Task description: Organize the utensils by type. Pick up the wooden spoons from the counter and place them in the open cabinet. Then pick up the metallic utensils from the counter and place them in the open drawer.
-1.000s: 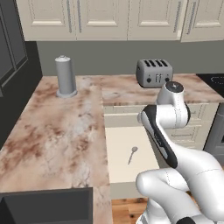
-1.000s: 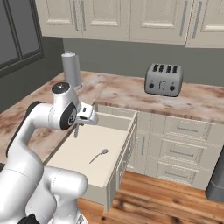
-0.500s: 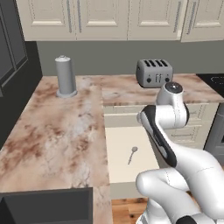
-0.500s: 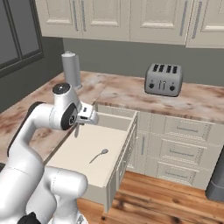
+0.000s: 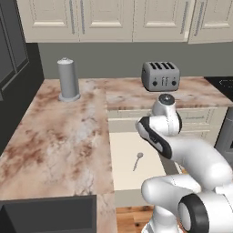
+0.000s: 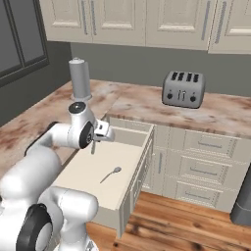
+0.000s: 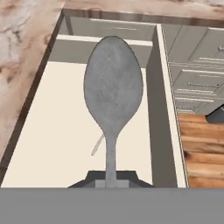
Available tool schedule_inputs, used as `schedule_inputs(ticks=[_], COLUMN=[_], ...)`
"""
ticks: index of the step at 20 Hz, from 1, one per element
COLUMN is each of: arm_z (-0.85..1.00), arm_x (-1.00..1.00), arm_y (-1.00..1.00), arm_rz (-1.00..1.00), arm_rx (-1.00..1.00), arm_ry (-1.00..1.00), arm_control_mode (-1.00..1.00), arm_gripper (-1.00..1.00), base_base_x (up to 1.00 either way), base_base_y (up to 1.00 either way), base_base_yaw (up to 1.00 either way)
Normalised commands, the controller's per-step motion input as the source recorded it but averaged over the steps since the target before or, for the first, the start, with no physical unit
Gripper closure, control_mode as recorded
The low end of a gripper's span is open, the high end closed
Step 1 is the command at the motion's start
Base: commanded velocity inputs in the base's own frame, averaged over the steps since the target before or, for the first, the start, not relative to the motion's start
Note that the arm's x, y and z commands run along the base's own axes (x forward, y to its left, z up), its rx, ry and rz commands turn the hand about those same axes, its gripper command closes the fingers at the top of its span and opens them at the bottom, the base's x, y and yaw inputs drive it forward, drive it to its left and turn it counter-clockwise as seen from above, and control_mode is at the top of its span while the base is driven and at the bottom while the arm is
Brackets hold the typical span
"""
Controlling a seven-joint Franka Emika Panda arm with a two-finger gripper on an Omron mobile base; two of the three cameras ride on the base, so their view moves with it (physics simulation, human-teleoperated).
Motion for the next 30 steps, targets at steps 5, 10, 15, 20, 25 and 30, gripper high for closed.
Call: schedule_inputs(ticks=[5, 10, 15, 20, 25, 30], arm_z=[-0.56, -0.46, -0.55, -0.57, -0.51, -0.42], arm_x=[0.06, -0.03, -0.05, 0.06, 0.15, 0.14], arm_y=[-0.01, 0.0, -0.07, -0.17, -0.19, -0.03], arm_rz=[-0.16, -0.17, -0.11, 0.0, 0.0, 0.0], arm_rx=[0.0, 0.01, 0.0, 0.03, 0.14, 0.13], arm_ry=[0.26, 0.05, 0.0, 0.08, 0.03, 0.0], arm_control_mode=[-1.0, -1.0, -1.0, -1.0, -1.0, -1.0], arm_gripper=[1.0, 1.0, 1.0, 1.0, 1.0, 1.0], base_base_x=[0.0, 0.0, 0.0, 0.0, 0.0, 0.0], base_base_y=[0.0, 0.0, 0.0, 0.0, 0.0, 0.0], base_base_yaw=[0.0, 0.0, 0.0, 0.0, 0.0, 0.0])
